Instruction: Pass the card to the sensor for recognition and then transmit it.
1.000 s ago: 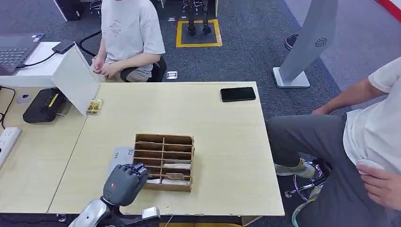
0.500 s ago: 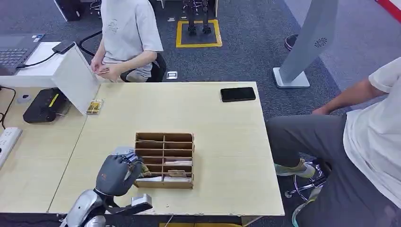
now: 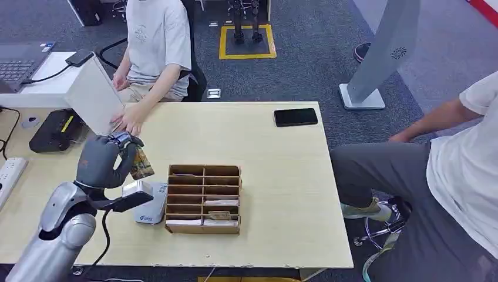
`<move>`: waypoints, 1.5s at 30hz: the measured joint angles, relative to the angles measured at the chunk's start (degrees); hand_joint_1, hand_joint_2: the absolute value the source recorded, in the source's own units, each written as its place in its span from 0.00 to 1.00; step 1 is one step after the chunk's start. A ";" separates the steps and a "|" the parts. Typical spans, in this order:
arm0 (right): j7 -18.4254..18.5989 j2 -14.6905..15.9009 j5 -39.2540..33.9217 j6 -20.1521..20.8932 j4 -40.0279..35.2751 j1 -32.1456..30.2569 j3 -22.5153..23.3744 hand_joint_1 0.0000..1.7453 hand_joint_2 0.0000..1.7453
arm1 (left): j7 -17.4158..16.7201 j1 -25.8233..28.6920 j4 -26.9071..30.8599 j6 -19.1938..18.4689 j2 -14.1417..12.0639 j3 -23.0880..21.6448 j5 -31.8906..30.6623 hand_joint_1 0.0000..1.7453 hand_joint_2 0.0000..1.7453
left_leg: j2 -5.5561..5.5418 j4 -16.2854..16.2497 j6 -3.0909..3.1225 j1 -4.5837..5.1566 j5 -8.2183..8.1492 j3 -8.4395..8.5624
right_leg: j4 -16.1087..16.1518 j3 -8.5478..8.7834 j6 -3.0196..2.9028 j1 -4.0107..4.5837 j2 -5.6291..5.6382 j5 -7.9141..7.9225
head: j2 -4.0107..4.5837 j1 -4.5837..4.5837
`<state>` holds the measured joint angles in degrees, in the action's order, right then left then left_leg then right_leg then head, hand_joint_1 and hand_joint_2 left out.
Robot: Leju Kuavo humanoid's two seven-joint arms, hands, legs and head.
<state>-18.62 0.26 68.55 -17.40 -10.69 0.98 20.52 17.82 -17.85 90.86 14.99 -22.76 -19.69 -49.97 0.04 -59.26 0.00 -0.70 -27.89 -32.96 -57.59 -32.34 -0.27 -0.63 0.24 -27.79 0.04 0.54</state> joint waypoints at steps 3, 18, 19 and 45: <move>0.61 -0.09 -0.73 0.00 0.00 0.06 0.00 0.00 1.00 | -0.10 -6.00 0.70 -7.95 0.60 5.02 -0.22 1.00 1.00 | -0.05 -0.01 -0.03 -0.05 0.08 -0.10 | 0.00 -0.08 -0.07 0.05 -0.08 0.07 | 0.00 -0.11; 1.44 -0.50 0.48 0.17 -0.04 0.65 -0.20 0.00 1.00 | -13.09 -25.18 -6.96 -2.36 -3.06 5.40 -9.41 1.00 1.00 | 0.04 -0.01 -0.07 -0.04 0.16 -0.15 | 0.00 -0.18 -0.08 0.07 0.03 0.21 | 0.00 0.02; 1.44 -0.50 0.65 0.17 -0.07 0.72 -0.26 0.00 1.00 | -13.69 -26.13 -8.27 -2.16 -2.99 5.29 -9.72 1.00 1.00 | 0.03 -0.01 -0.07 -0.03 0.16 -0.14 | 0.00 -0.19 -0.08 0.06 0.03 0.21 | 0.00 0.00; 1.20 -0.68 0.69 0.77 -0.07 0.52 -0.50 0.00 1.00 | -13.23 -31.34 -21.81 -0.70 1.14 4.90 -4.14 1.00 1.00 | 0.05 -0.02 -0.07 -0.03 0.15 -0.19 | 0.00 -0.23 -0.08 0.06 0.05 0.22 | 0.00 0.04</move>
<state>-17.42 -0.42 69.24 -16.63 -10.75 1.49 20.02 4.59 -49.19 69.05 14.29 -21.62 -14.80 -54.12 0.09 -59.28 -0.07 -0.72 -27.73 -33.15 -57.59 -32.57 -0.35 -0.57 0.29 -27.56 0.04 0.59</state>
